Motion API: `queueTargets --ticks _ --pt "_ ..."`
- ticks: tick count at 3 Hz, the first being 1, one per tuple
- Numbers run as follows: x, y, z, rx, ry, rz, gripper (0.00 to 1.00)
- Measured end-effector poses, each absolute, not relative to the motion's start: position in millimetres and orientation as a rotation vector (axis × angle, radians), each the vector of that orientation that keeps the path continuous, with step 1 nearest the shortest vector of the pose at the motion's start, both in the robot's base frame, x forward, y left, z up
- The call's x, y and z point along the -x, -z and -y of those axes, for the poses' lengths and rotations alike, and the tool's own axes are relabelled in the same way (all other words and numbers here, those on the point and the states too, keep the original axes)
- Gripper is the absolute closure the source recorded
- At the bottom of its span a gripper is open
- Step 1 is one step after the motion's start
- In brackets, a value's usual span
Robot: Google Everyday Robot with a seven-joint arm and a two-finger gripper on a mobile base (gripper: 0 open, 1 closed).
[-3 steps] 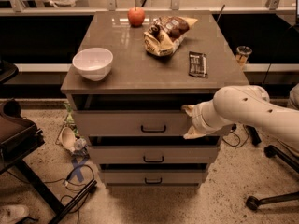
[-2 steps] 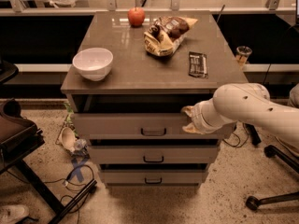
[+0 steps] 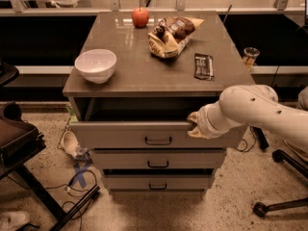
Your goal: Open top drawer
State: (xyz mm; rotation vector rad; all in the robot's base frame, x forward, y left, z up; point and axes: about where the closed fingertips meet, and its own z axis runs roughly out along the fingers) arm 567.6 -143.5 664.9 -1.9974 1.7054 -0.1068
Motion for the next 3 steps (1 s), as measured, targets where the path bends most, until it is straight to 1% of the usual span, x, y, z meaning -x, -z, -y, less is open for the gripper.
queueTargets --ticks 1,3 --pt "-545.6 -668.0 154.2 2.009 0.082 -1.746 1.00" --pt "-545.9 -669.6 154.3 2.009 0.082 -1.746 1.00"
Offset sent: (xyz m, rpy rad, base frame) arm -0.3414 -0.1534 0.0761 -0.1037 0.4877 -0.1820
